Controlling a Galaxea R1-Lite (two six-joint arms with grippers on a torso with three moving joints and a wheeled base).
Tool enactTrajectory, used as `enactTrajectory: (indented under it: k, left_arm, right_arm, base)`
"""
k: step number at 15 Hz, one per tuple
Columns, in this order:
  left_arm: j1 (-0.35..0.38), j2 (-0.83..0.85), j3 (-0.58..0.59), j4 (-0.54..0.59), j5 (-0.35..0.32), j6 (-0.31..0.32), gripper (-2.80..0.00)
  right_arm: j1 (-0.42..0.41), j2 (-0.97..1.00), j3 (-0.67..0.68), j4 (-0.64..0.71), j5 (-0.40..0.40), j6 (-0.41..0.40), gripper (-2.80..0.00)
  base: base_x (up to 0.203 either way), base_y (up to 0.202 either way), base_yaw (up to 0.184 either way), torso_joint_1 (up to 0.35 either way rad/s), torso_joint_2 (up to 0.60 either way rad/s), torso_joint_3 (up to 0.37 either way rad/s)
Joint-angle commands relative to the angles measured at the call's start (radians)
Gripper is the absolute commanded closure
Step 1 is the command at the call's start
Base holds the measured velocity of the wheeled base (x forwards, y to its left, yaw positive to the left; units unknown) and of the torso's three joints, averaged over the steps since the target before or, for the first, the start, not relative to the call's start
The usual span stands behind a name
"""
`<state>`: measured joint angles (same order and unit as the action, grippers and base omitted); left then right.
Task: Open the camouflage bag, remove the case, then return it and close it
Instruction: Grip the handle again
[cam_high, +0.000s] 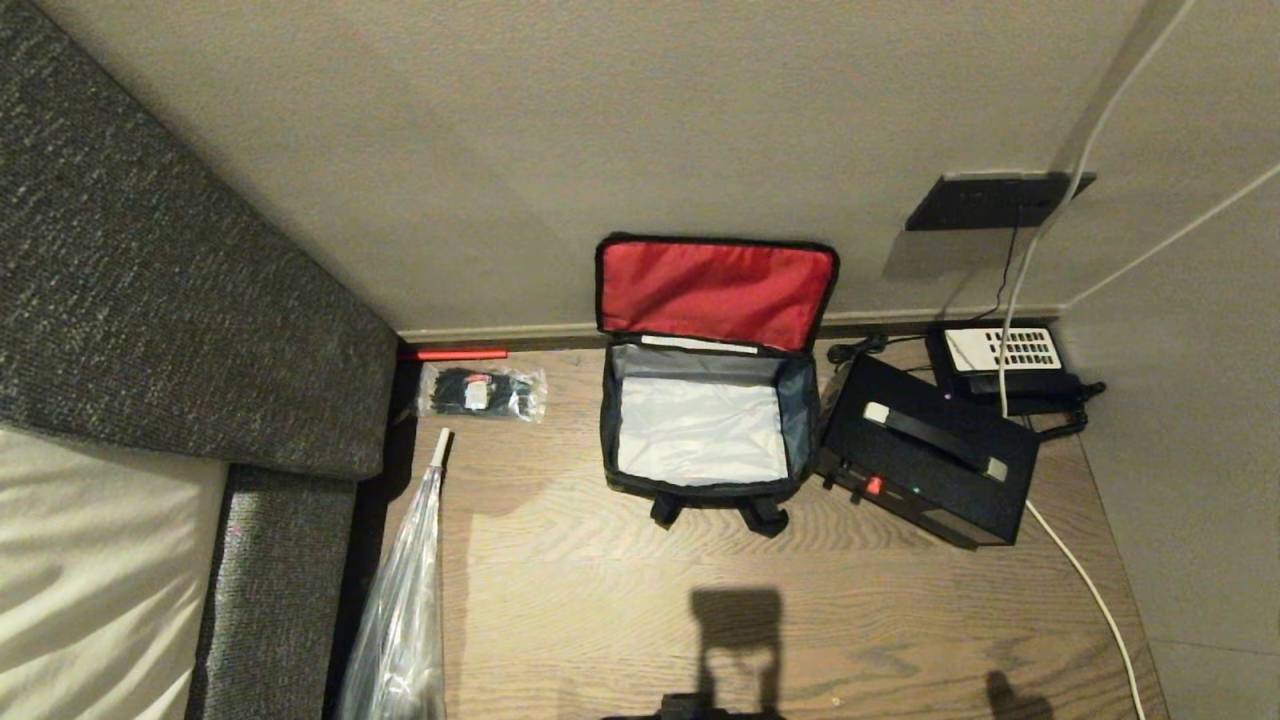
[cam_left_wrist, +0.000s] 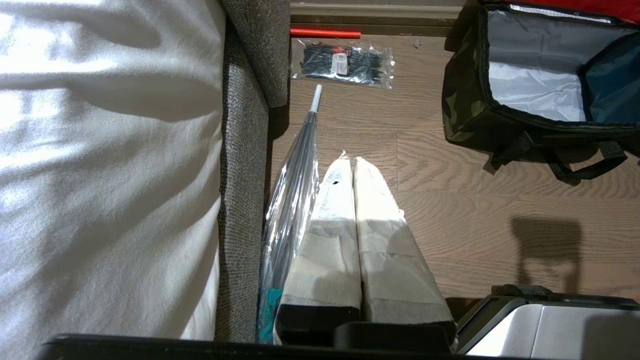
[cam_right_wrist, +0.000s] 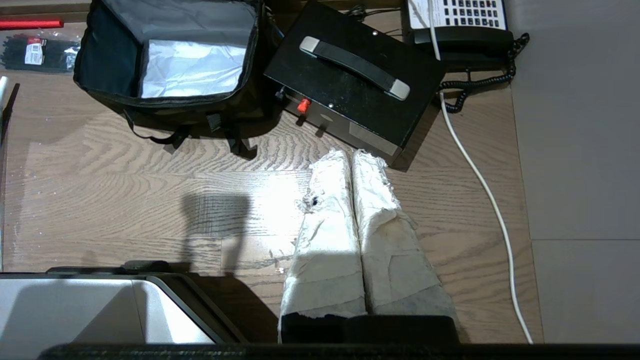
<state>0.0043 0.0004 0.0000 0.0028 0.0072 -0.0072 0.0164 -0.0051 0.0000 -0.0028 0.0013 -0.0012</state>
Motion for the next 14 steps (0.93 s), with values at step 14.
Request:
enactTrajectory:
  k: [14]
  left_arm:
    - [0.000, 0.000, 0.003, 0.000, 0.000, 0.000, 0.00]
  right_arm:
    - [0.000, 0.002, 0.000, 0.000, 0.000, 0.000, 0.00]
  base:
    - [0.000, 0.000, 0.000, 0.000, 0.00, 0.000]
